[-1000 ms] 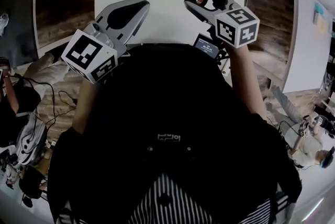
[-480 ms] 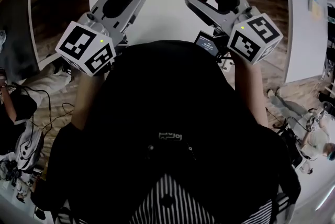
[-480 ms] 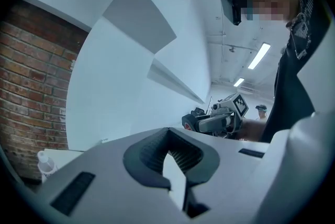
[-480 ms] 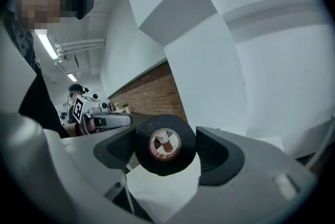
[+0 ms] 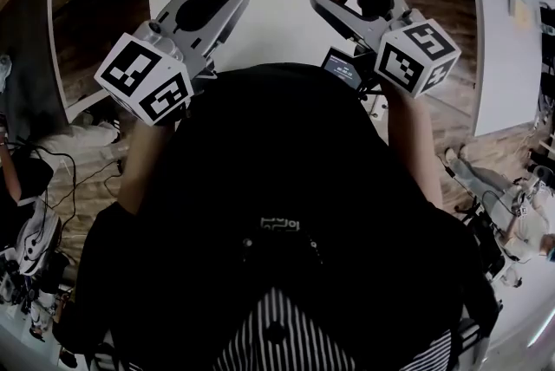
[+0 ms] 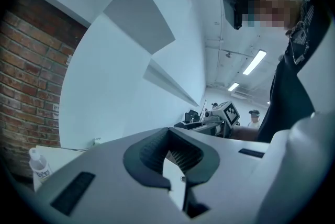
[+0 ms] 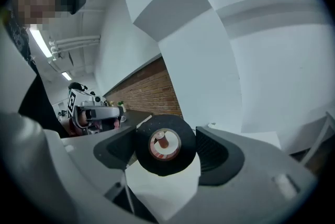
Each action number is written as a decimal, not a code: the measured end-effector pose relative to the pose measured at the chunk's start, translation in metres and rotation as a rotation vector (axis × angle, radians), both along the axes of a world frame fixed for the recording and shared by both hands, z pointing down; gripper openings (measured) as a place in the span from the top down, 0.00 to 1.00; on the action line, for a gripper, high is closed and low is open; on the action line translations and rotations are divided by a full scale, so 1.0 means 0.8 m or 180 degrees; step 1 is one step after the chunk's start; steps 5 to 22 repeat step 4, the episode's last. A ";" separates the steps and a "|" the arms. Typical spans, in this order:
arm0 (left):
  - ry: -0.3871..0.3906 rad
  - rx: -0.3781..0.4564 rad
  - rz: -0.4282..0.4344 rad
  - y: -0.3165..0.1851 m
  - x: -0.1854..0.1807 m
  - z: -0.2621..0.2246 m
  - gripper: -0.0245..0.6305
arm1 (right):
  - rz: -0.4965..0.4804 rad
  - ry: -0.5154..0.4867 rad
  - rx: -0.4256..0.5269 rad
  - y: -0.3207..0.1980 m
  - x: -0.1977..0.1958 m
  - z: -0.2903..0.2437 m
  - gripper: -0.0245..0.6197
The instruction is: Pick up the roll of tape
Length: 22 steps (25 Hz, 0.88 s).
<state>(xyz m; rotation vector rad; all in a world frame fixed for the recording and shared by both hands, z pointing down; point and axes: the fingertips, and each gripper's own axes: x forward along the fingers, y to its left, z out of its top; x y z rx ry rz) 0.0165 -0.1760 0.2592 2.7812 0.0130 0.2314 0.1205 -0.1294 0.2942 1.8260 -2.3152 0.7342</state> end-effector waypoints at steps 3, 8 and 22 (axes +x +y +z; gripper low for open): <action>-0.0022 0.0035 -0.0011 -0.001 0.000 0.003 0.95 | -0.0060 -0.0027 0.0022 -0.004 -0.006 -0.002 0.42; -0.0027 0.0043 -0.0015 -0.002 -0.001 0.004 0.95 | -0.0073 -0.0026 0.0025 -0.005 -0.007 -0.002 0.42; -0.0027 0.0043 -0.0015 -0.002 -0.001 0.004 0.95 | -0.0073 -0.0026 0.0025 -0.005 -0.007 -0.002 0.42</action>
